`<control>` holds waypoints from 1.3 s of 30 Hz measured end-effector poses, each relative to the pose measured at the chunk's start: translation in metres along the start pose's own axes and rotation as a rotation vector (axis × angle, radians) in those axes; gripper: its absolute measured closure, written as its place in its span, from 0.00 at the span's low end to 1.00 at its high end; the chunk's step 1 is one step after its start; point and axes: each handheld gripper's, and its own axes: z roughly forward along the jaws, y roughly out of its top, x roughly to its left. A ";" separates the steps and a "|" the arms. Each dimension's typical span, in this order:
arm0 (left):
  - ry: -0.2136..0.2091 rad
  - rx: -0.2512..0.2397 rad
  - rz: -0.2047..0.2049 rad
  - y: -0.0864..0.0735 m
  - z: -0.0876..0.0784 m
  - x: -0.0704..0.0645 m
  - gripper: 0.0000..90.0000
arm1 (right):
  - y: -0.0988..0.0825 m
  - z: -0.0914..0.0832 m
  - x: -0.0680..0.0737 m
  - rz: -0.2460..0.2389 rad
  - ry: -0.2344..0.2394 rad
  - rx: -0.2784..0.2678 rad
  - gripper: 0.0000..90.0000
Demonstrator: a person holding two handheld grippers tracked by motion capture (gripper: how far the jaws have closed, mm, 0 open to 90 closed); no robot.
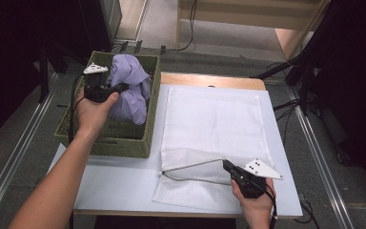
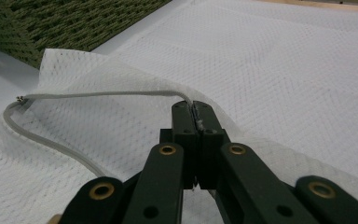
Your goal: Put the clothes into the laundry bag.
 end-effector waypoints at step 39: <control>-0.420 -0.037 0.142 -0.029 -0.044 -0.166 0.86 | 0.001 0.001 -0.001 -0.004 0.003 0.001 1.00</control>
